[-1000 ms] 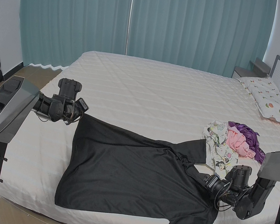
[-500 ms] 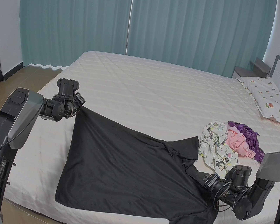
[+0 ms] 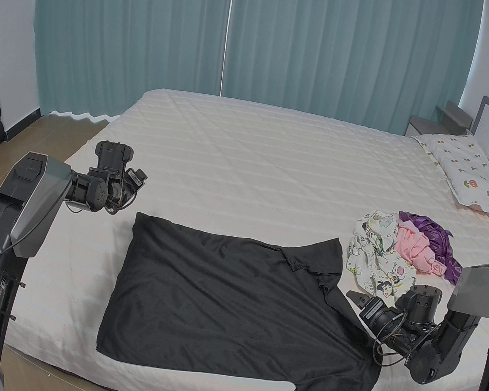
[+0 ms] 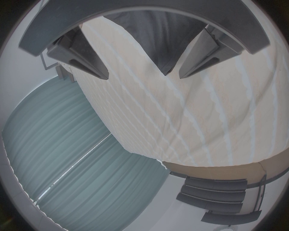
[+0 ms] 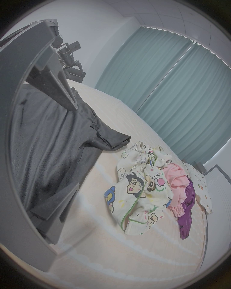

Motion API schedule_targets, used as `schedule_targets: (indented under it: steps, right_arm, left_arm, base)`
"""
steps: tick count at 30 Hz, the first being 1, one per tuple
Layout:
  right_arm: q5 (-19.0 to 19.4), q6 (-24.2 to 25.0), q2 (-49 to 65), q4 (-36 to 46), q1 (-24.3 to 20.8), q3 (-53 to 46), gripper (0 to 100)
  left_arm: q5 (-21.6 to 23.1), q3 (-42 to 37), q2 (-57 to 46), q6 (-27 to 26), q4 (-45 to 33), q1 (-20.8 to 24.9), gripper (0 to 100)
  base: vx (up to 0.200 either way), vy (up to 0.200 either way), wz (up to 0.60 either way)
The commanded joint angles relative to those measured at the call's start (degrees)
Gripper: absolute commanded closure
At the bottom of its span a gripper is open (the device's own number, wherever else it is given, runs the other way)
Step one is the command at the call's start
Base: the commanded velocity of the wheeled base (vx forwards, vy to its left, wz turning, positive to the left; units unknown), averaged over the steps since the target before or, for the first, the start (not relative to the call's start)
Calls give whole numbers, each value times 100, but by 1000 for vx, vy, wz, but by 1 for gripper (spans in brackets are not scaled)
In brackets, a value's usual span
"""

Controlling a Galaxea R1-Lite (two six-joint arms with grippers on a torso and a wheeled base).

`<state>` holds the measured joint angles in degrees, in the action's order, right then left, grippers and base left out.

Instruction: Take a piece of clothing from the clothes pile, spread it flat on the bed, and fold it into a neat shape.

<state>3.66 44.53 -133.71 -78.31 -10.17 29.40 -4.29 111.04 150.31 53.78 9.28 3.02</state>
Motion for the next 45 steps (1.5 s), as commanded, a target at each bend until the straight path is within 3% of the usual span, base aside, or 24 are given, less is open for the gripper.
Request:
schedule_targets:
  steps: [1, 5, 11, 17, 20, 22, 27, 45]
  right_arm:
    - [-14, 73, 293, 194, -3, 417, 0]
    - [-67, 108, 336, 1055, -91, 1199, 0]
    - [-366, 767, -121, 2496, -469, 3045, 0]
    - [-454, 829, -692, 3437, -732, 4188, 0]
    - [-454, 803, -894, 3815, -785, 4539, 0]
    - [-454, 811, -1043, 4061, -811, 4785, 0]
    - [-533, 803, -1386, 4368, -864, 5242, 0]
    - [-594, 891, -2230, 4685, -477, 6508, 0]
  left_arm:
    - [851, -1762, -1179, 194, 399, -21, 0]
    - [939, -3062, -1663, 185, 1199, 40, 0]
    - [1246, -5163, -2638, 211, 2069, 287, 0]
    - [1290, -6323, -3060, 827, 2605, 568, 0]
    - [1616, -6851, -3060, 914, 3010, 638, 0]
    - [1853, -7079, -3016, 1046, 3309, 638, 0]
    - [1888, -7299, -3008, 1169, 3730, 629, 0]
    - [1888, -7562, -2990, 1152, 3748, 656, 0]
  base:
    - [0, 0, 0]
    - [0, 0, 0]
    - [0, 0, 0]
    - [0, 0, 0]
    - [0, 0, 0]
    - [0, 0, 0]
    - [0, 0, 0]
    - [0, 0, 0]
